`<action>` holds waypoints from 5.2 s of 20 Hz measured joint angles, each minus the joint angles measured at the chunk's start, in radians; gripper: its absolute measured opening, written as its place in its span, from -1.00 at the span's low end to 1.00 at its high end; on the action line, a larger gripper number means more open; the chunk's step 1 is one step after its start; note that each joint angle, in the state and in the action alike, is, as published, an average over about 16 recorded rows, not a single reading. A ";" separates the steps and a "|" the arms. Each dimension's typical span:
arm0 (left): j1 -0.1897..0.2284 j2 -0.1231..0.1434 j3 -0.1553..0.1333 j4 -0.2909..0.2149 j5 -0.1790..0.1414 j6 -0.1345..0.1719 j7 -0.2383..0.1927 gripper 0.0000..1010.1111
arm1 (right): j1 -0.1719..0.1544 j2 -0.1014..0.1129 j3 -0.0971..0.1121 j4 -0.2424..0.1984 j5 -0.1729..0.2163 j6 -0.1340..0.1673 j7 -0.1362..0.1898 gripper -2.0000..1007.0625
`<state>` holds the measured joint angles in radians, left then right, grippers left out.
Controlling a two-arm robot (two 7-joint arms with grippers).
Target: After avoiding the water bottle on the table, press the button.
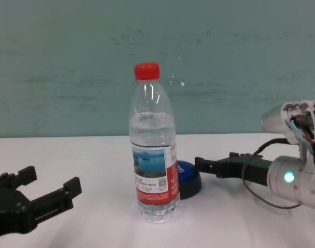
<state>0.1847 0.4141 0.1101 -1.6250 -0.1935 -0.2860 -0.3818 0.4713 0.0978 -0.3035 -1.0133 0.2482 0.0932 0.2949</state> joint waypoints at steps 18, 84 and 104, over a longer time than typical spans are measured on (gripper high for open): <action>0.000 0.000 0.000 0.000 0.000 0.000 0.000 1.00 | 0.020 0.006 -0.013 0.005 -0.007 -0.004 0.010 0.99; 0.000 0.000 0.000 0.000 0.000 0.000 0.000 1.00 | -0.126 0.043 0.005 -0.289 -0.059 0.037 -0.081 0.99; 0.000 0.000 0.000 0.000 0.000 0.000 0.000 1.00 | -0.388 0.029 0.036 -0.595 -0.172 0.034 -0.201 0.99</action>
<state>0.1846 0.4141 0.1101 -1.6250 -0.1935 -0.2860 -0.3818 0.0830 0.1267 -0.2680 -1.6081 0.0767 0.1273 0.0943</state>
